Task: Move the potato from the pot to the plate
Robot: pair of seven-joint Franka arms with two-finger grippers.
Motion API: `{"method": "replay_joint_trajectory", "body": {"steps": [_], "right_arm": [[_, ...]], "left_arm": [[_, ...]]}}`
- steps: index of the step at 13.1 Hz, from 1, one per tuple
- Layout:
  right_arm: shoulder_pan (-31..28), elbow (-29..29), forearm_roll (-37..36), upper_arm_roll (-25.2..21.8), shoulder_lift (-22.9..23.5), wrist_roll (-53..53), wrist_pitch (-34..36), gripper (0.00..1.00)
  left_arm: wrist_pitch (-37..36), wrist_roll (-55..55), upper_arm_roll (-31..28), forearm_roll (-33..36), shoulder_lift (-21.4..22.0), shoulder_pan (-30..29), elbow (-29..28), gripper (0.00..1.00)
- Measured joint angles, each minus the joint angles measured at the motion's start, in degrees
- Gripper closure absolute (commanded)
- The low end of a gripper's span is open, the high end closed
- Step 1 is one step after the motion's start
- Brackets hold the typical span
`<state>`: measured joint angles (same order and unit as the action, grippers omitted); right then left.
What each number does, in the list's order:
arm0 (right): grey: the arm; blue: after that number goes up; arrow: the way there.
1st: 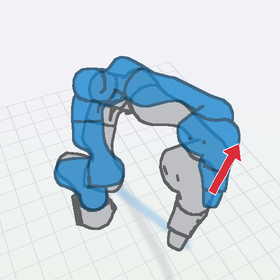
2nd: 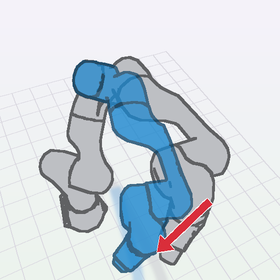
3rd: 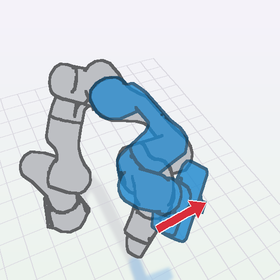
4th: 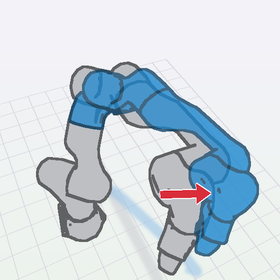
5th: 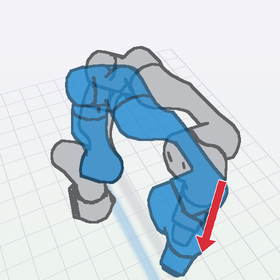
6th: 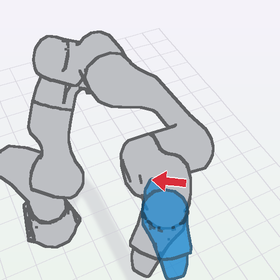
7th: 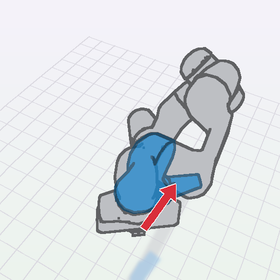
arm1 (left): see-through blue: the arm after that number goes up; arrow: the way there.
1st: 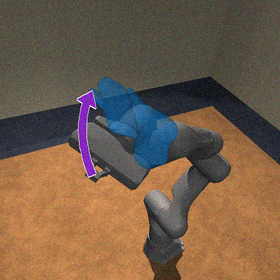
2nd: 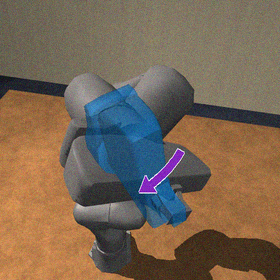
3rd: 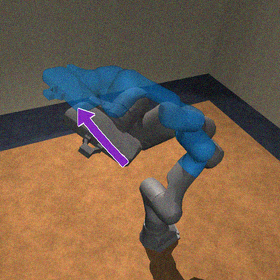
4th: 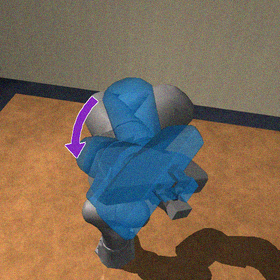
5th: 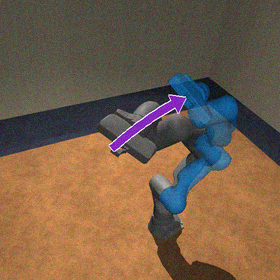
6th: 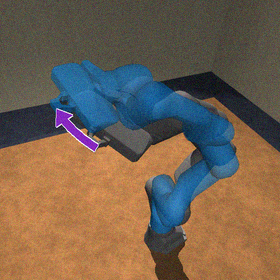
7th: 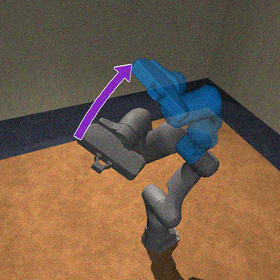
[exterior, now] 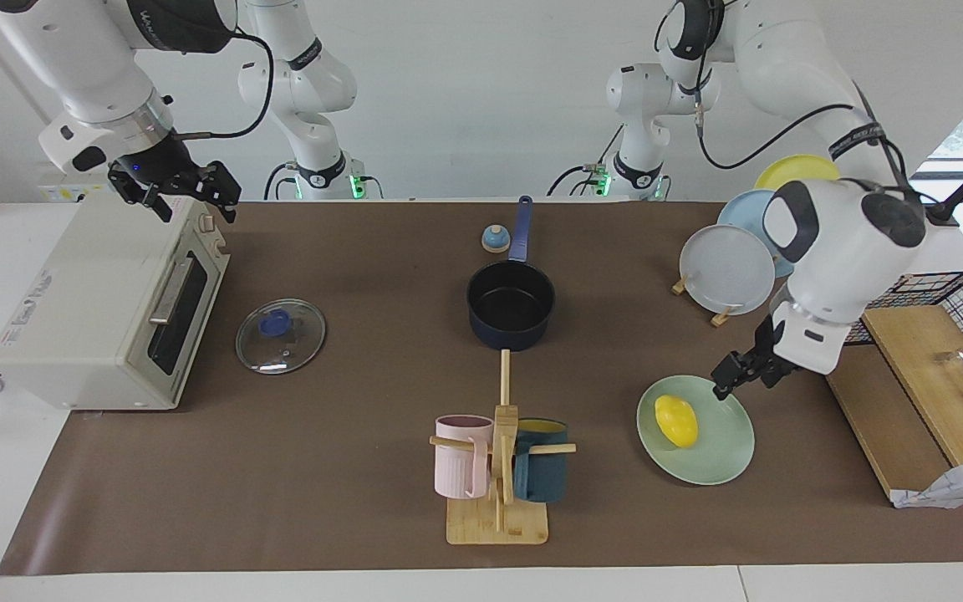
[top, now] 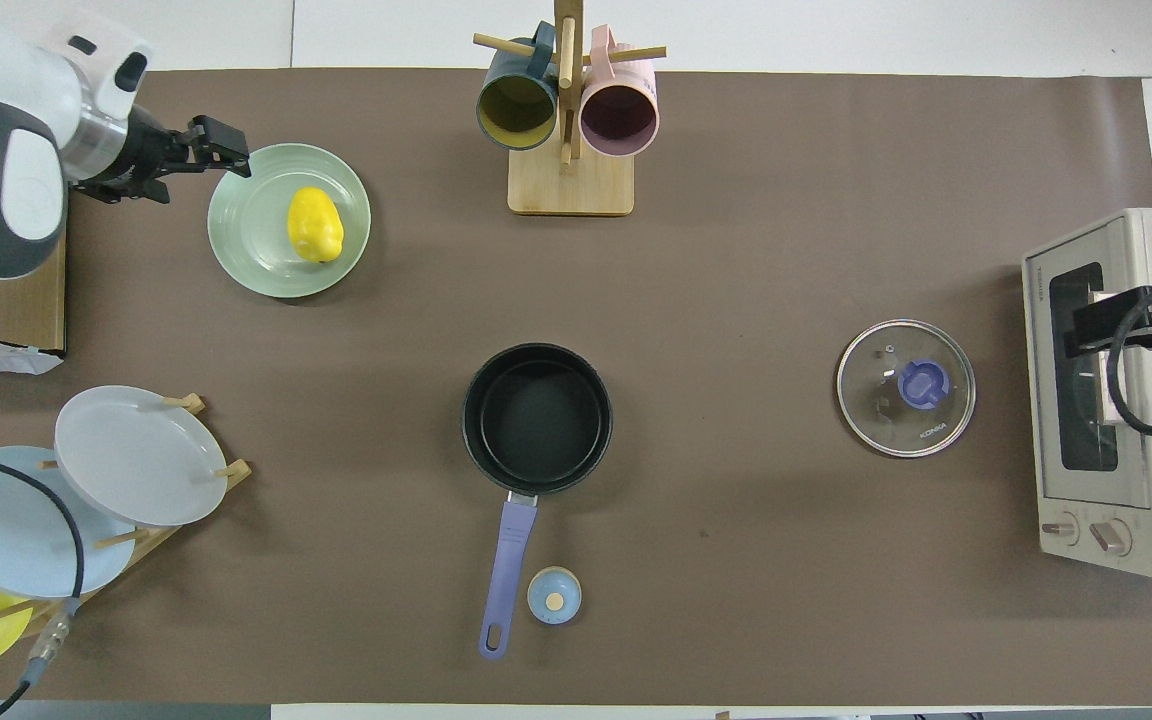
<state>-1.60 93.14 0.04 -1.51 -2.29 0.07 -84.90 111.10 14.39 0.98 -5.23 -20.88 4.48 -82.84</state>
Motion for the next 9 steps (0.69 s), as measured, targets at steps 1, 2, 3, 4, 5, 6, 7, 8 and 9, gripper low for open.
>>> {"method": "replay_joint_trajectory", "body": {"steps": [1, 2, 3, 4, 5, 6, 7, 8, 9], "right_arm": [[0.0, 0.0, 0.0, 0.0, 0.0, 0.0, 0.0, 0.00], [0.0, 0.0, 0.0, 0.1, 0.0, 0.0, 0.0, 0.00], [0.0, 0.0, 0.0, 0.1, 0.0, 0.0, 0.0, 0.00], [0.1, 0.0, 0.0, 0.2, 0.0, 0.0, 0.0, 0.00], [0.3, 0.0, 0.0, 0.3, 0.0, 0.0, 0.0, 0.00], [0.5, 0.0, 0.0, 0.3, 0.0, 0.0, 0.0, 0.00], [0.5, 0.0, 0.0, 0.4, 0.0, 0.0, 0.0, 0.00], [0.5, 0.0, 0.0, 0.5, 0.0, 0.0, 0.0, 0.00], [0.5, 0.0, 0.0, 0.5, 0.0, 0.0, 0.0, 0.00]], "left_arm": [[-3.1, 0.0, -0.3, 0.0, 2.9, -0.2, 0.0, 0.00], [-5.9, 0.0, -0.8, 0.0, 5.6, -0.3, 0.0, 0.00], [-9.1, 0.0, -1.5, 0.0, 8.3, -0.3, 0.0, 0.00], [-12.4, -0.1, -1.9, 0.0, 10.8, -0.3, 0.0, 0.00], [-15.6, -0.4, -2.1, 0.0, 12.9, -0.3, -0.1, 0.00], [-18.3, -0.8, -2.1, 0.0, 14.7, -0.3, -0.4, 0.00], [-20.4, -1.3, -2.0, 0.4, 16.1, -0.2, -1.0, 0.00], [-21.8, -2.5, -1.9, 0.9, 17.2, -0.2, -2.1, 0.00], [-22.4, -4.3, -1.8, 1.4, 18.1, -0.1, -3.7, 0.00]]}}
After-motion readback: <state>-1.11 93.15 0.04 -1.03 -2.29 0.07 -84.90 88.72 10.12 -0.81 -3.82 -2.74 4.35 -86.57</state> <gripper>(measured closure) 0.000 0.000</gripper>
